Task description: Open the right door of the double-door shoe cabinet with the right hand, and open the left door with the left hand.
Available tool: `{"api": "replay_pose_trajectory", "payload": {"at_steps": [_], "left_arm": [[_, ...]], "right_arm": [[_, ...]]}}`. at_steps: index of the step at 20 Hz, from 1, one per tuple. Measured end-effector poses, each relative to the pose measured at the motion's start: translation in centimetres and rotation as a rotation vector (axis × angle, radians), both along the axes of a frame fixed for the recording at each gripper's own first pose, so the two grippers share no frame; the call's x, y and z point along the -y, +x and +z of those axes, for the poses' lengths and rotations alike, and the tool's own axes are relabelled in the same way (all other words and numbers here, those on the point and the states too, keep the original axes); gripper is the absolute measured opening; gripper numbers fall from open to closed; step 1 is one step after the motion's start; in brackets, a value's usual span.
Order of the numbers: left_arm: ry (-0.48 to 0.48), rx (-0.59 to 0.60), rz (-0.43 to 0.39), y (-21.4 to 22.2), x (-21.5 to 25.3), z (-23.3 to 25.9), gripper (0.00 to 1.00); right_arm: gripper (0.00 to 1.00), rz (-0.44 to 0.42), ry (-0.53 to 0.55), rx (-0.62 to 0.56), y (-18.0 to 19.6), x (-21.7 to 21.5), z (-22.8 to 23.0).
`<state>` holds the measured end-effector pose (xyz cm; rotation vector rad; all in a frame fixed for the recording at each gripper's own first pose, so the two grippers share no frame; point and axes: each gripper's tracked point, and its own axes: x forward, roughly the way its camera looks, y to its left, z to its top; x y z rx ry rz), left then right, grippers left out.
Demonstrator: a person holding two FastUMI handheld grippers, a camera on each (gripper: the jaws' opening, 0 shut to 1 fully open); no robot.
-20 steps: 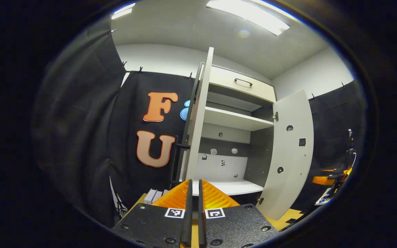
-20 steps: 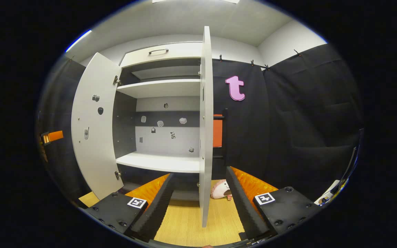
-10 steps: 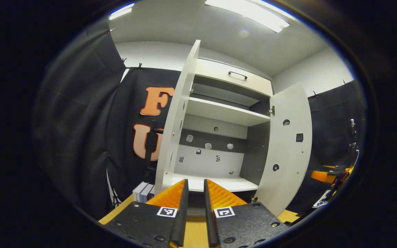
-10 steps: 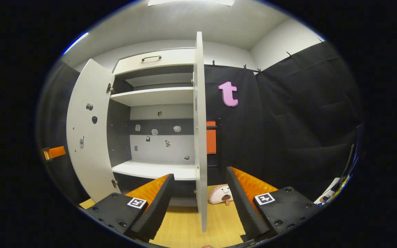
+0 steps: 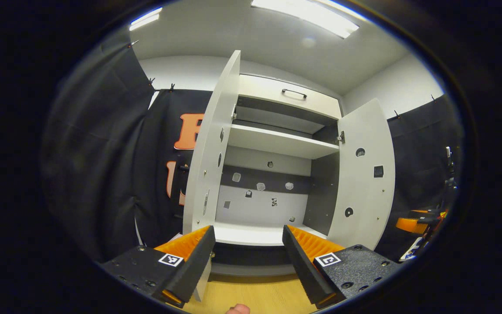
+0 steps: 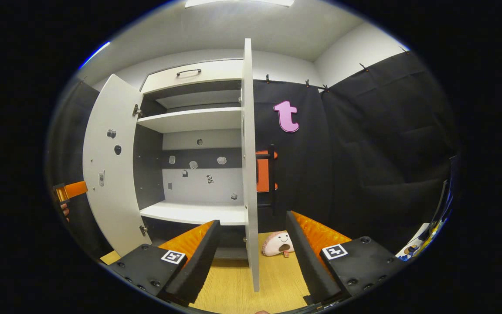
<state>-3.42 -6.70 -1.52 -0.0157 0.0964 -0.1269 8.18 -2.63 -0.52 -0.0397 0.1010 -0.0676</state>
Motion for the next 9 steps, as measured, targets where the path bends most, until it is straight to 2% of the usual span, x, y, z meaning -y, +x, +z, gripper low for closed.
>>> {"api": "replay_pose_trajectory", "payload": {"at_steps": [1,2,9], "left_arm": [[-0.003,-0.001,0.001,0.12,-0.07,-0.05,0.92],[-0.001,0.0,0.004,0.18,-0.21,-0.11,0.95],[0.011,0.007,0.011,0.56,-0.54,-0.46,0.95]], "right_arm": [[0.94,-0.001,0.0,0.001,0.02,0.02,0.03],[0.98,-0.003,-0.001,0.002,0.09,0.1,0.06],[0.98,0.004,0.008,-0.008,0.72,-0.36,-0.54]]}}
